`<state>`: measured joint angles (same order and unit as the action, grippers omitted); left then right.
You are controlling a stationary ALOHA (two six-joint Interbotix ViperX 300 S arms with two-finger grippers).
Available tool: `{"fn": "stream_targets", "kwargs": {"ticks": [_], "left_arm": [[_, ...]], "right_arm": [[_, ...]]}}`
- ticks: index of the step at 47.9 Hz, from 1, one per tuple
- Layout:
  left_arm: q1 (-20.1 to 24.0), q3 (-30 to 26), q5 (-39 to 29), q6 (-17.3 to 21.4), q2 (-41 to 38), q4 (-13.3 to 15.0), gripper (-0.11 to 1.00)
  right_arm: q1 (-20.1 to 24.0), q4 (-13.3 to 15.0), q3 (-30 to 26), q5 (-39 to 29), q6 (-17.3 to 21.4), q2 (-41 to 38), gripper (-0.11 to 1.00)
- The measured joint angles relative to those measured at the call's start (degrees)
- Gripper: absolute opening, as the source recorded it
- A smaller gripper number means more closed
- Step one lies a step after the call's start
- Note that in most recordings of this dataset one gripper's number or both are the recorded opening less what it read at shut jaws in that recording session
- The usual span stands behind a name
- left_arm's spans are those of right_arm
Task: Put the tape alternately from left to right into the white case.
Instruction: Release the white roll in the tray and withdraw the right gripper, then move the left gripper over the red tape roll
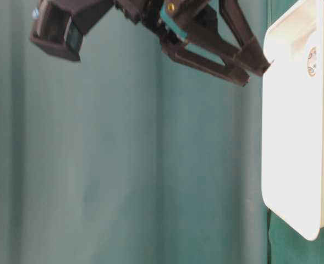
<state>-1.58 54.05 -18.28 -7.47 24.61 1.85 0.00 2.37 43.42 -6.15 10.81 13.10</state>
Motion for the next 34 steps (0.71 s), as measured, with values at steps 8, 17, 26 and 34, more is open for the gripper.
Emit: {"fn": "stream_targets", "kwargs": {"ticks": [8,17,26,34], "left_arm": [[0.0,0.0,0.2,0.1,0.1,0.0,0.7],[0.0,0.0,0.3,0.0,0.1,0.0,0.7],[-0.7,0.0,0.4,-0.1,-0.1,0.0,0.7],[-3.4,-1.0,1.1,-1.1,-1.8,0.0,0.7]], "right_arm": [[0.2,0.0,3.5,5.4,0.1,2.0,0.83],[0.3,0.0,4.6,7.2,0.1,3.5,0.83],[0.3,-0.1,4.6,7.4,0.1,4.0,0.83],[0.3,-0.1,4.7,7.4,0.1,4.1,0.83]]}}
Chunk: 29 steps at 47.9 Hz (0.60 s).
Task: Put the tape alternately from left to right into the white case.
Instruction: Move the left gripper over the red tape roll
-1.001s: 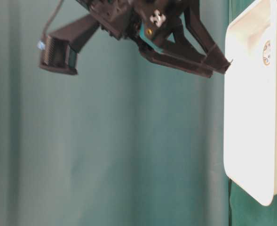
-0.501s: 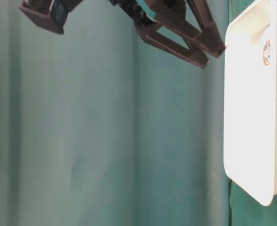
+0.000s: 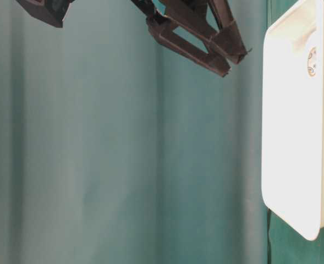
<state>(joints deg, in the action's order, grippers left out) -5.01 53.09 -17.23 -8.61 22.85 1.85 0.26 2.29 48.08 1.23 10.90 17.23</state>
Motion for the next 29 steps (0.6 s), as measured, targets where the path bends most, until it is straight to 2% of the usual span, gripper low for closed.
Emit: {"fn": "stream_targets", "kwargs": {"ticks": [8,29], "left_arm": [[-3.1,-1.9,0.3,-2.9,-3.7,0.0,0.7],[-9.1,-9.1,0.4,-3.1,-14.4,0.0,0.7]], "right_arm": [[0.0,0.1,0.1,0.0,0.0,0.0,0.83],[0.4,0.0,0.2,0.0,0.1,0.0,0.83]]}}
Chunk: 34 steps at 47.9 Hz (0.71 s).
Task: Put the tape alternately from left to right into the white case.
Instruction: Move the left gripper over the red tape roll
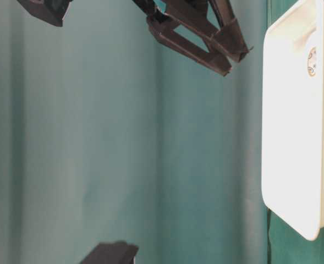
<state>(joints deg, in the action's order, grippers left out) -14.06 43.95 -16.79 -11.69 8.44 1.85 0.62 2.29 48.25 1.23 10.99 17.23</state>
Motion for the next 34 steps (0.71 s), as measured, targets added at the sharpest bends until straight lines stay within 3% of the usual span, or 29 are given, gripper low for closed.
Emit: {"fn": "stream_targets", "kwargs": {"ticks": [34], "left_arm": [[-1.5,-4.8,0.1,-0.1,-10.1,0.0,0.69]], "right_arm": [[0.2,0.0,0.6,0.0,0.0,0.0,0.83]]}}
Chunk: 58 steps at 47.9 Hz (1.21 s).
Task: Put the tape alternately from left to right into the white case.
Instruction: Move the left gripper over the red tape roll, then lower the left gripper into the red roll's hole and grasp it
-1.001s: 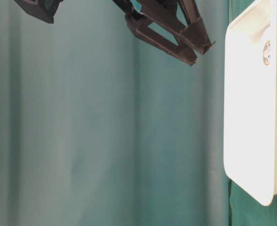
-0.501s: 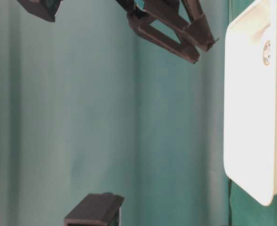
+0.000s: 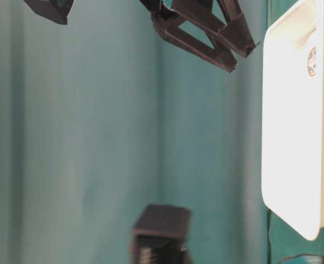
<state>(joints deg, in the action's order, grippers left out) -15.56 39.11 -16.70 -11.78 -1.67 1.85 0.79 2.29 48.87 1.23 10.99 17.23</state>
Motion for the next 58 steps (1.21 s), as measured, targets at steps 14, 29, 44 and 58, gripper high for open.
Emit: {"fn": "stream_targets", "kwargs": {"ticks": [14,29,44,58], "left_arm": [[0.0,-1.7,0.0,0.1,-3.3,-0.2,0.69],[0.4,-1.8,0.0,0.1,-4.8,-0.2,0.69],[0.7,-1.8,0.0,0.2,-5.7,-0.2,0.69],[1.1,-1.8,0.3,0.4,-5.8,-0.3,0.64]], "right_arm": [[0.0,0.0,0.0,0.0,0.0,0.0,0.83],[0.0,0.0,0.0,0.0,0.0,-0.4,0.83],[0.0,0.0,0.0,0.0,0.0,-0.4,0.83],[0.0,0.1,0.0,0.1,0.0,-0.4,0.83]]}}
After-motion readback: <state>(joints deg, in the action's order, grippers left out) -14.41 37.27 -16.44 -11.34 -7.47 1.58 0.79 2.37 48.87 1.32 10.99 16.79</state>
